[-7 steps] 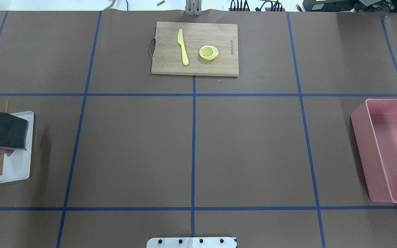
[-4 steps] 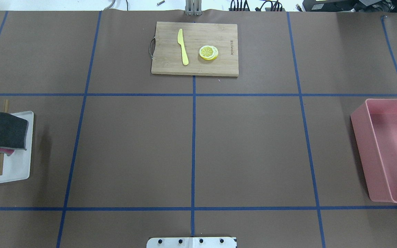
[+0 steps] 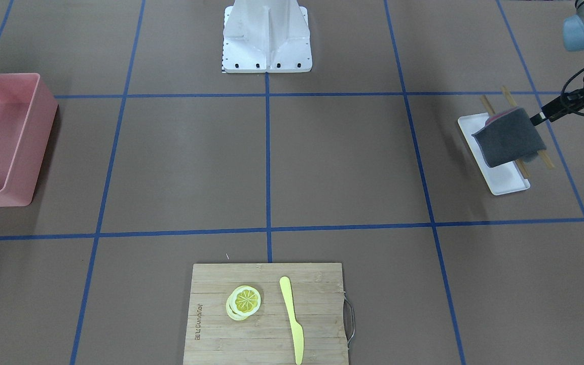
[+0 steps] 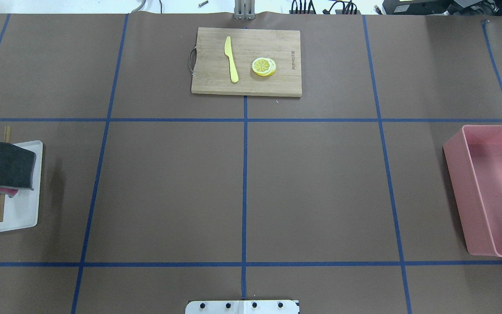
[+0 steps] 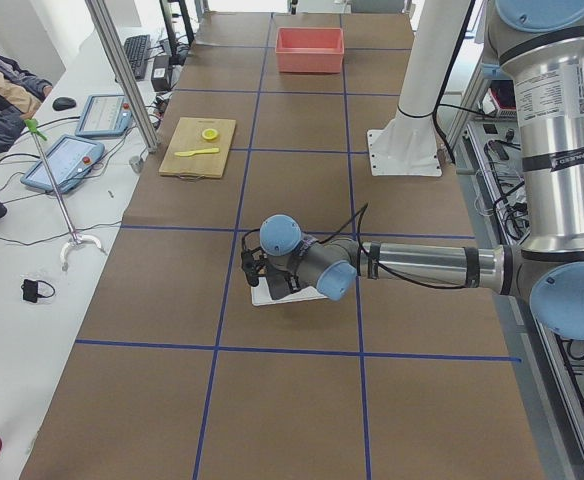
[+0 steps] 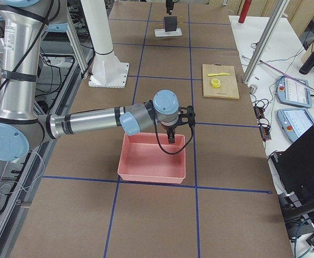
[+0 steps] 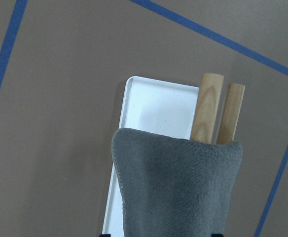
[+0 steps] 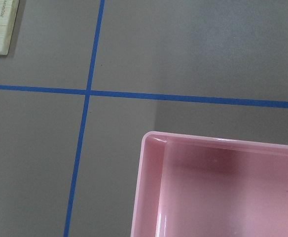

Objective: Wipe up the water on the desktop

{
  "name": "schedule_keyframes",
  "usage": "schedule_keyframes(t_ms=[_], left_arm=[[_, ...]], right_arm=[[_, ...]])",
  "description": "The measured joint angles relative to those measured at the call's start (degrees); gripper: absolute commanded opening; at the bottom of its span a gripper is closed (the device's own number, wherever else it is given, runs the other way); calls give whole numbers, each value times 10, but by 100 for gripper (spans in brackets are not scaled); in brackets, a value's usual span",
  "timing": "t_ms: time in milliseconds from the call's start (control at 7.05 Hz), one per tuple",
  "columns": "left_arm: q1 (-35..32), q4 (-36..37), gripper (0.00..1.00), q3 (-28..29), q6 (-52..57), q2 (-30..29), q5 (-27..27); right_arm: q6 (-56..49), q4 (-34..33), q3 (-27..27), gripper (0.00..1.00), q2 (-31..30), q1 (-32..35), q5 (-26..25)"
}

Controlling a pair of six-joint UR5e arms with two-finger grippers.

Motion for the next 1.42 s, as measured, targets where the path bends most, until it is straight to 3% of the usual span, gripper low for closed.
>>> schedule_keyframes(t_ms=[142,284,567,1418], left_arm=[[4,0,64,3,-1,-4,-1],[9,1,54,10,-2,-11,-1],[14,1,2,18,-3,-21,-2],[13,3,0,-11,-3,-24,-46]], right_arm=[[0,0,0,100,0,-1,0],[0,0,0,100,1,-2,0],[0,1,0,100,1,-2,0],[0,0,-3,100,7,-6,-2]])
